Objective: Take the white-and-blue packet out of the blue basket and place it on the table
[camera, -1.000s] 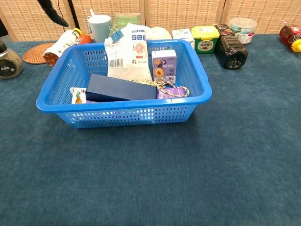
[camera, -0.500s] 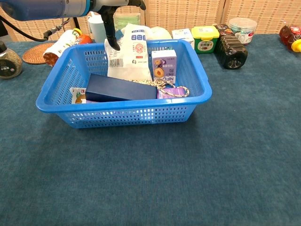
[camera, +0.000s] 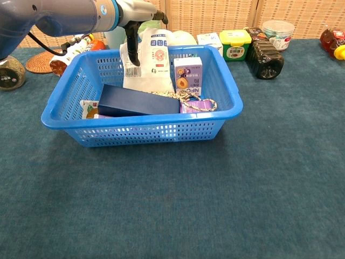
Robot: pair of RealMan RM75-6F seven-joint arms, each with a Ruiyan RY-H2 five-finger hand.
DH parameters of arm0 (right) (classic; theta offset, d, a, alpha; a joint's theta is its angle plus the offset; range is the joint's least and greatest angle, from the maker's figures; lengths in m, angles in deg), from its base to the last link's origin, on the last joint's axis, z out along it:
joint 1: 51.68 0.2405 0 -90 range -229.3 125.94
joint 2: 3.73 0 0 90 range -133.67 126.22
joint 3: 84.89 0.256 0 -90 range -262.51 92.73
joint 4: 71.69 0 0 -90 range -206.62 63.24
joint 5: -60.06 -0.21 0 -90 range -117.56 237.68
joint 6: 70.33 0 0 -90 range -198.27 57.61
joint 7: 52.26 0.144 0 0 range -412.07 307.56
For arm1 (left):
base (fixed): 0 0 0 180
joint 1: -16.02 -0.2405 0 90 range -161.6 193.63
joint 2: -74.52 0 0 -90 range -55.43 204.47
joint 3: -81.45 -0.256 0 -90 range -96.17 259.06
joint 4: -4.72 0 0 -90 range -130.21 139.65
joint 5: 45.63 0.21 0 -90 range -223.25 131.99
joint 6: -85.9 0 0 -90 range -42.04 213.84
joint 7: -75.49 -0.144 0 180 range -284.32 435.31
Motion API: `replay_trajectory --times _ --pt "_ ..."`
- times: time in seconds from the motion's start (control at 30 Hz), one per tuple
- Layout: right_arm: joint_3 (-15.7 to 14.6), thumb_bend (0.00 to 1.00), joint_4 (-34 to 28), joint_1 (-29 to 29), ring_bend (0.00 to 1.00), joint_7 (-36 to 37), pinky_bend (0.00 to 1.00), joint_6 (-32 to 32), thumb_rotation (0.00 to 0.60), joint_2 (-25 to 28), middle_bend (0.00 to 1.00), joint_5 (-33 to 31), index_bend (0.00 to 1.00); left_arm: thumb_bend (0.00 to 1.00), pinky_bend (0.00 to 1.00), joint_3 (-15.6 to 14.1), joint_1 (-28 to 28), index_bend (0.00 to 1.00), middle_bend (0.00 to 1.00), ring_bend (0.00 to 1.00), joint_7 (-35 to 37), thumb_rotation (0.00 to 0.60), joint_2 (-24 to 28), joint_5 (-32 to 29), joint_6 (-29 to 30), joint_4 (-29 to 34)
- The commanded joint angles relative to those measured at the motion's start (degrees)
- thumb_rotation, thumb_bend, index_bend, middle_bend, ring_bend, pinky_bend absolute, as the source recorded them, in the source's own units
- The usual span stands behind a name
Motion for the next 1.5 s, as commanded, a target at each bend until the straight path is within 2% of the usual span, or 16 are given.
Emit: replay_trajectory --times 0.03,0.17,0.3,0.37,0.53,0.67,0.87,1.1,1.37,1.5 --pt "-0.06 0.00 0.04 0.04 0.00 0.12 0.00 0.12 0.600 0.00 0.00 0.02 0.00 0.12 0.29 -0.14 0.35 0.08 0.06 0.14 0.43 0.600 -1.14 0.24 0.89 -1.24" --pt "-0.08 0.00 0.10 0.07 0.00 0.23 0.00 0.14 0.600 0.01 0.00 0.01 0.00 0.20 0.45 -0.09 0.32 0.27 0.23 0.29 1.41 0.600 -2.56 1.19 1.86 -2.61" --pt "-0.13 0.00 0.05 0.06 0.00 0.30 0.00 0.00 0.600 0.03 0.00 0.13 0.00 0.28 0.57 -0.01 0.31 0.45 0.39 0.41 1.76 0.600 -3.79 1.88 3.38 -3.81" --pt "-0.21 0.00 0.04 0.11 0.00 0.26 0.00 0.11 0.600 -0.01 0.00 0.16 0.00 0.36 0.62 0.10 0.02 0.53 0.47 0.47 2.06 0.600 -4.10 2.58 4.60 -3.66" --pt "-0.36 0.00 -0.12 0.10 0.00 0.31 0.00 -0.03 0.600 0.00 0.00 0.43 0.00 0.52 0.71 0.23 -1.10 0.67 0.60 0.57 4.06 0.600 -3.75 6.27 6.54 -2.02" --pt "-0.44 0.00 -0.16 0.11 0.00 0.34 0.00 0.02 0.600 0.01 0.00 0.45 0.00 0.58 0.75 0.45 -2.17 0.76 0.67 0.63 6.07 0.600 -2.97 9.29 7.79 -0.52" --pt "-0.67 0.00 -0.56 0.08 0.00 0.43 0.00 -0.16 0.600 0.12 0.00 0.90 0.00 0.57 0.81 0.93 -4.36 0.82 0.75 0.70 7.34 0.600 1.42 12.14 10.15 5.84" --pt "-0.95 0.00 -1.00 0.03 0.00 0.41 0.00 -0.39 0.600 0.19 0.00 1.43 0.00 0.57 0.82 2.14 -7.21 0.82 0.76 0.71 10.04 0.600 8.37 14.29 11.82 14.75" --pt "-1.47 0.00 -1.87 -0.11 0.00 0.07 0.00 -0.90 0.600 0.30 0.00 2.39 0.00 0.57 0.82 3.84 -12.65 0.82 0.76 0.71 15.31 0.600 19.89 19.58 15.68 26.47" --pt "-1.75 0.00 -2.20 -0.16 0.00 0.04 0.00 -1.09 0.600 0.34 0.00 2.93 0.00 0.57 0.82 3.78 -16.73 0.82 0.76 0.71 19.39 0.600 25.64 21.83 17.05 29.08"
